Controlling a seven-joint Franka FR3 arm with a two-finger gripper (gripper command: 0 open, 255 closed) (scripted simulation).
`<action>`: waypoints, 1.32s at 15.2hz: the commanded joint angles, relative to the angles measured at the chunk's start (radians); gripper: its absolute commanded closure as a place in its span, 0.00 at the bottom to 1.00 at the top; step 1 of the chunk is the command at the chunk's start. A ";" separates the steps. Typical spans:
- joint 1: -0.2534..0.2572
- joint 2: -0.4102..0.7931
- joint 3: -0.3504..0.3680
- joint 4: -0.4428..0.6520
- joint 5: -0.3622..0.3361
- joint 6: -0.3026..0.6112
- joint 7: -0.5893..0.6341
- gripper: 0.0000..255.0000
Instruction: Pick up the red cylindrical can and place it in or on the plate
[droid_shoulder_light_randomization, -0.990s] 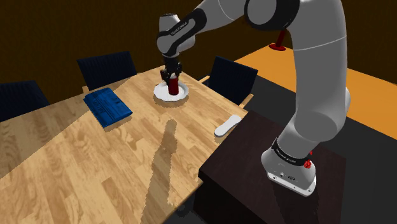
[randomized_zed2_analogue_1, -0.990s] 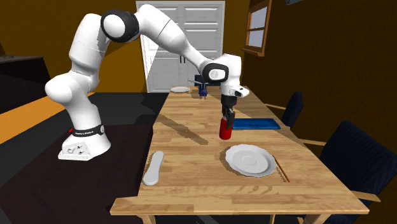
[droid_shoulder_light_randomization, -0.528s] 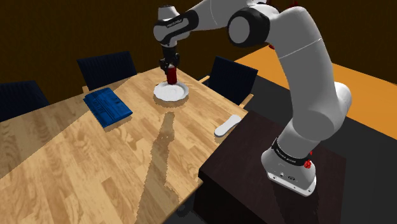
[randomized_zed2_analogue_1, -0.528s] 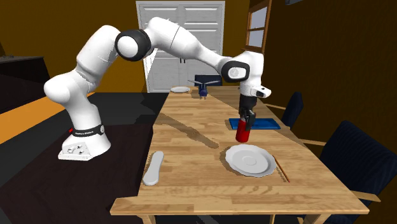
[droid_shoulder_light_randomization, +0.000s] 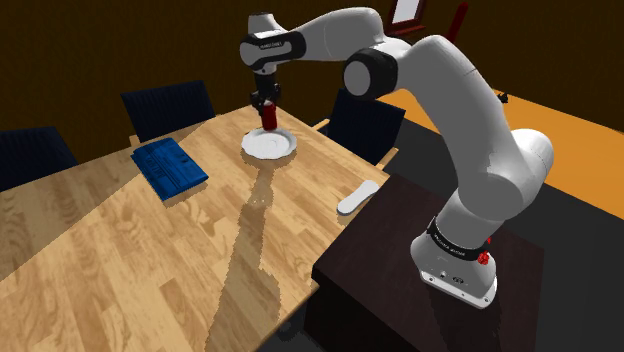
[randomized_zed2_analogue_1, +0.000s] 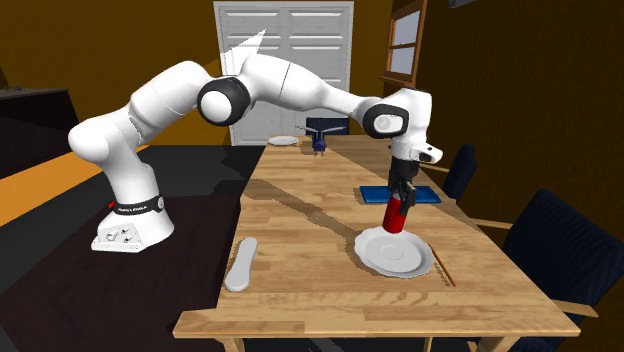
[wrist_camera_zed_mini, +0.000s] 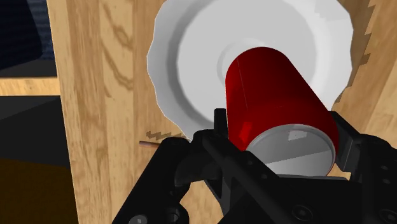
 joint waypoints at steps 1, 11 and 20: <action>0.000 0.012 0.000 -0.002 0.000 0.015 0.000 1.00; 0.000 0.084 -0.001 -0.007 -0.001 0.092 0.001 1.00; 0.000 0.105 -0.001 0.001 -0.001 0.105 0.001 1.00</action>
